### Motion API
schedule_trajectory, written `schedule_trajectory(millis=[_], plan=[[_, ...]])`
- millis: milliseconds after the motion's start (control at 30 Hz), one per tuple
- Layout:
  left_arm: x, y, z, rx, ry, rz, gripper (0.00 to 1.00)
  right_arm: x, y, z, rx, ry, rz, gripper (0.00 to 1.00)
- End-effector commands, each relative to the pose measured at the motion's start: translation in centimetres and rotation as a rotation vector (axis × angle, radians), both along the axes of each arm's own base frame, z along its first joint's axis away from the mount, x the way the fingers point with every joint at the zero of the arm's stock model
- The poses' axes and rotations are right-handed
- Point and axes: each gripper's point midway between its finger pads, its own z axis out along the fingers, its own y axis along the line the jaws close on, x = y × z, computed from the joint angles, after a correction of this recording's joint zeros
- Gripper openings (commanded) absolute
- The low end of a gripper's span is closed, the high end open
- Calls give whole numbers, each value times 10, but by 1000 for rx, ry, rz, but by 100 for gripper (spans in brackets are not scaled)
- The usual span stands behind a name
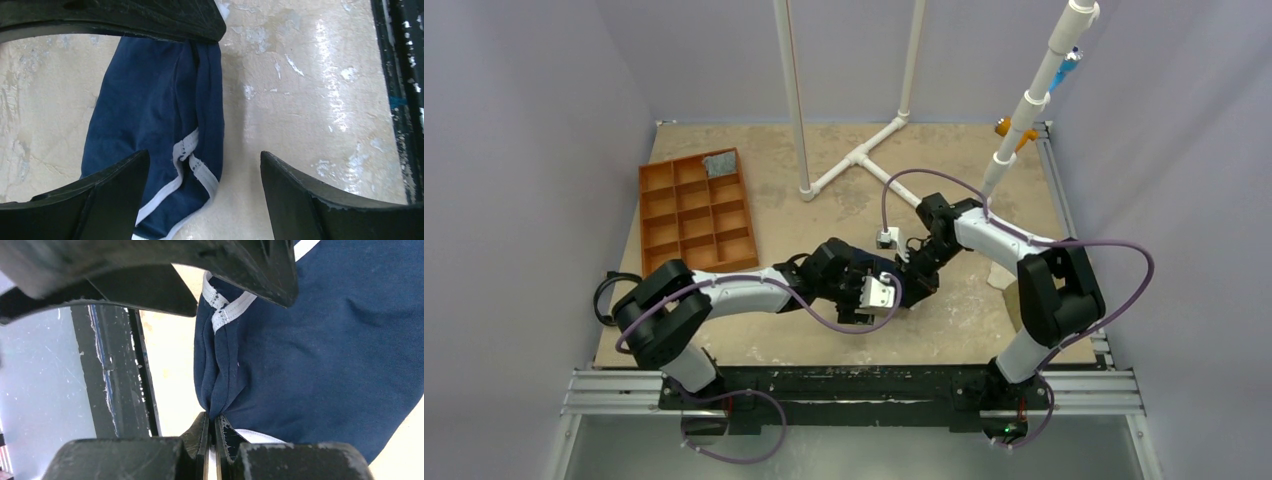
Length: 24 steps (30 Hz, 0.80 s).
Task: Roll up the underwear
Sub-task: Fold the underwear at the center of the board.
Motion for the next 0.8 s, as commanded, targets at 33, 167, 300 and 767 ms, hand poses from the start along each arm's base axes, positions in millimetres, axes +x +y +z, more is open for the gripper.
schedule_trajectory(millis=[33,167,300,767], plan=[[22,-28,17,-84,-74,21,74,3,7,12,61,13,18,0],[17,-33,9,-56,-24,2,52,5,7,12,63,20,13,0],[14,-32,3,-18,19,6,31,6,5,10,59,24,5,0],[-22,-14,9,180,336,42,0,18,-3,1,20,-2,-55,50]])
